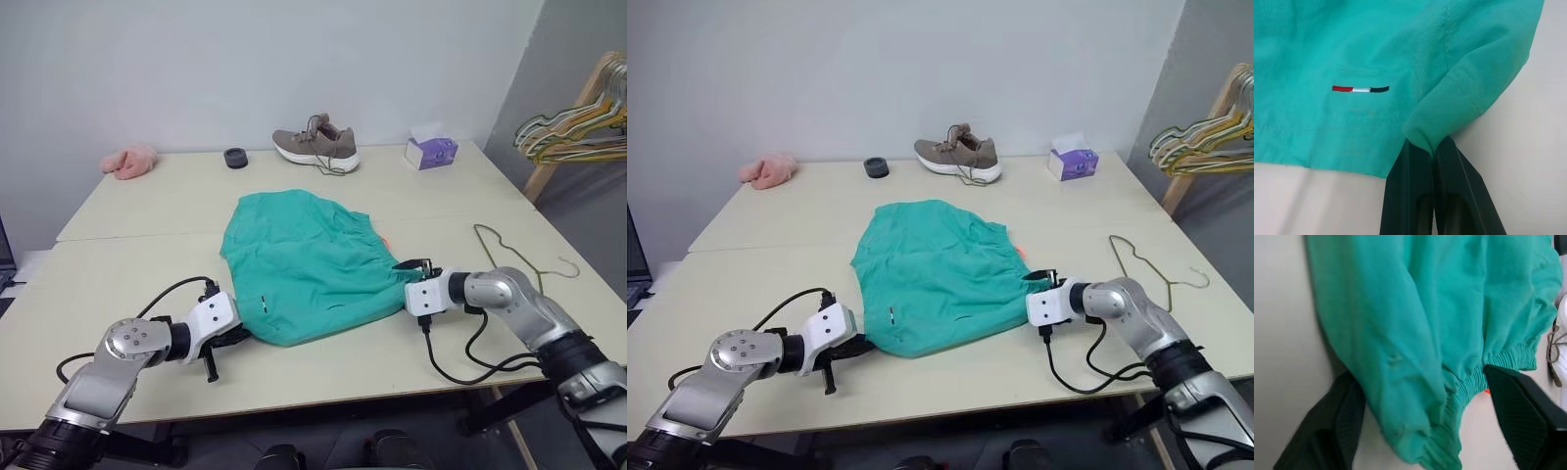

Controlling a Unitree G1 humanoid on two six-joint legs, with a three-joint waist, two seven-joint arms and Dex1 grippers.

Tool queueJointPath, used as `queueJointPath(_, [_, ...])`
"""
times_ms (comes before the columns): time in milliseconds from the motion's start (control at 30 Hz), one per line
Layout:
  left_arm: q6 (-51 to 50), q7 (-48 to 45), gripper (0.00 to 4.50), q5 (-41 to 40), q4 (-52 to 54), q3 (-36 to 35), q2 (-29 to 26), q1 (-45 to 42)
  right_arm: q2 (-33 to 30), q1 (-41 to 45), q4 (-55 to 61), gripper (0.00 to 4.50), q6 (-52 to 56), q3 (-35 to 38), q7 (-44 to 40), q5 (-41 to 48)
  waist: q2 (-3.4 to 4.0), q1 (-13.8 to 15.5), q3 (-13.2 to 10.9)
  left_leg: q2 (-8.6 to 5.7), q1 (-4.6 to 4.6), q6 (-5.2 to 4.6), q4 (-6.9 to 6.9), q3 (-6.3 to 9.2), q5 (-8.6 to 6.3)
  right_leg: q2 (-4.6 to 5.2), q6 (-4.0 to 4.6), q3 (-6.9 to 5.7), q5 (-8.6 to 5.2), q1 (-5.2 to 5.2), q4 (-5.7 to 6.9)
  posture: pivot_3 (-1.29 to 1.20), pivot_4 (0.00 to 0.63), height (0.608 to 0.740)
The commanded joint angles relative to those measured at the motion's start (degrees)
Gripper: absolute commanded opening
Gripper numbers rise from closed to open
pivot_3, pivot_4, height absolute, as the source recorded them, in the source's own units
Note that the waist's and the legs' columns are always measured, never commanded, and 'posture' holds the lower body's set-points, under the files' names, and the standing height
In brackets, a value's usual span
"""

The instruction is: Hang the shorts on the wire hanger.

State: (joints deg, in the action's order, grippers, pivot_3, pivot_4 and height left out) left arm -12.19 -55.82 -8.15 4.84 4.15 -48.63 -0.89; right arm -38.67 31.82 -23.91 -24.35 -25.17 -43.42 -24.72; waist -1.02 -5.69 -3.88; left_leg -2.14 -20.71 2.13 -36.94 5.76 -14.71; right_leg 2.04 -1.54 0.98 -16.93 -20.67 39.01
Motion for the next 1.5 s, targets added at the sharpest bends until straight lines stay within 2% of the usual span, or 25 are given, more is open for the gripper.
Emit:
queueJointPath(33, [1.65, -1.18, 0.0, -0.45, 0.56, -2.64, -1.82, 0.07, -0.8, 2.9, -3.37, 2.41, -4.17, -0.86, -0.86, -1.23, 0.0, 0.0, 0.0, 0.0, 0.0, 0.0, 0.0, 0.0, 0.0, 0.0, 0.0, 0.0, 0.0, 0.0, 0.0, -0.11, 0.0, 0.74])
queueJointPath(233, [3.99, -5.94, 0.0, -0.7, 0.55, -2.71, -5.51, 2.17, -5.66, 2.98, -0.51, 0.24, -10.61, -1.61, -7.28, 0.08, 0.05, 0.04, -0.03, 0.0, -0.07, 0.0, 0.05, -0.01, -0.01, 0.01, 0.21, -0.01, 0.11, -0.07, -0.02, -0.12, 0.0, 0.74])
queueJointPath(267, [4.46, -7.26, 0.0, -0.61, 0.86, -2.38, -6.49, 2.69, -6.61, 2.21, 1.49, 0.03, -10.42, -1.43, -9.49, 1.65, 0.06, 0.01, -0.04, 0.0, -0.07, 0.0, 0.07, -0.01, -0.01, 0.02, 0.22, 0.0, 0.1, -0.08, -0.02, -0.12, 0.0, 0.74])
queueJointPath(400, [5.62, -11.68, 0.0, -0.62, 1.22, -1.64, -9.36, 4.31, -11.47, -4.44, 15.05, 0.03, -0.06, -0.82, -24.5, 14.74, 0.07, 0.17, -0.05, 0.03, -0.1, -0.01, 0.1, 0.01, -0.01, 0.01, 0.24, -0.02, 0.08, -0.11, -0.03, -0.13, 0.0, 0.74])
queueJointPath(533, [5.91, -15.74, 0.0, -1.52, 1.66, -1.99, -11.98, 6.57, -15.84, -10.35, 28.51, 0.03, 12.36, 1.23, -31.41, 23.02, 0.1, 0.59, -0.06, 0.04, -0.1, -0.03, 0.09, 0.04, -0.03, 0.02, 0.16, -0.06, -0.01, -0.1, -0.03, -0.14, 0.0, 0.74])
queueJointPath(733, [7.14, -19.27, 0.0, -2.97, 1.7, -2.62, -13.82, 9.03, -20.24, -16.0, 40.36, 0.03, 24.31, 3.35, -34.67, 27.96, 0.16, 0.63, -0.08, 0.08, -0.03, -0.03, 0.02, 0.03, -0.03, 0.01, 0.06, -0.1, -0.06, -0.09, -0.01, -0.15, 0.0, 0.74])
queueJointPath(967, [3.13, -20.36, 0.0, -8.16, 6.94, -3.67, -12.68, 14.47, -19.32, -15.78, 41.08, 0.03, 26.51, 2.98, -33.74, 24.89, 0.17, 0.56, -0.08, 0.12, -0.02, -0.02, 0.03, -0.06, -0.03, 0.01, 0.06, -0.08, -0.06, -0.19, -0.02, -0.14, 0.0, 0.74])
queueJointPath(1067, [0.6, -20.28, 0.65, -9.49, 9.47, -4.48, -13.26, 17.54, -20.37, -16.32, 42.46, 0.62, 27.55, 3.47, -35.28, 25.99, 0.16, 0.65, -0.08, 0.12, -0.06, -0.02, 0.05, -0.09, -0.04, 0.02, 0.05, -0.06, -0.07, -0.32, -0.05, -0.14, 0.0, 0.74])
queueJointPath(1233, [-3.95, -20.28, 2.12, -12.58, 13.62, -7.83, -14.32, 21.0, -21.64, -18.96, 47.28, 2.32, 31.31, 5.74, -37.87, 32.65, 0.17, 0.79, -0.09, 0.15, -0.07, -0.02, 0.06, -0.07, -0.04, 0.0, 0.07, -0.1, -0.08, -0.4, -0.03, -0.13, 0.0, 0.74])
queueJointPath(1367, [-7.56, -19.8, 3.4, -16.45, 14.72, -10.99, -13.45, 19.62, -21.48, -20.69, 50.88, 3.82, 37.47, 9.33, -38.47, 40.88, 0.15, 0.88, -0.09, 0.16, -0.05, -0.03, 0.01, -0.08, -0.04, -0.01, 0.06, -0.11, -0.08, -0.36, -0.02, -0.13, 0.0, 0.74])
queueJointPath(1400, [-8.4, -19.49, 3.68, -17.45, 14.97, -11.61, -13.08, 18.88, -21.21, -20.86, 51.43, 4.08, 38.97, 10.23, -38.04, 42.51, 0.14, 0.89, -0.08, 0.16, -0.04, -0.03, 0.0, -0.08, -0.04, -0.01, 0.06, -0.11, -0.07, -0.35, -0.02, -0.13, 0.0, 0.74])
queueJointPath(1433, [-9.22, -18.67, 3.95, -18.92, 15.01, -12.3, -12.13, 16.97, -19.43, -20.28, 51.52, 4.11, 43.28, 12.39, -35.79, 46.68, 0.13, 0.92, -0.08, 0.17, -0.04, -0.03, 0.0, -0.06, -0.04, -0.01, 0.05, -0.12, -0.07, -0.34, -0.02, -0.13, 0.0, 0.74])
queueJointPath(1500, [-11.05, -17.34, 3.95, -21.72, 15.31, -13.27, -10.37, 13.67, -15.61, -19.09, 50.51, 4.11, 50.5, 16.64, -30.27, 52.77, 0.07, 0.91, -0.06, 0.17, -0.02, -0.03, -0.01, -0.05, -0.03, -0.01, 0.03, -0.13, -0.05, -0.31, -0.02, -0.14, 0.0, 0.74])
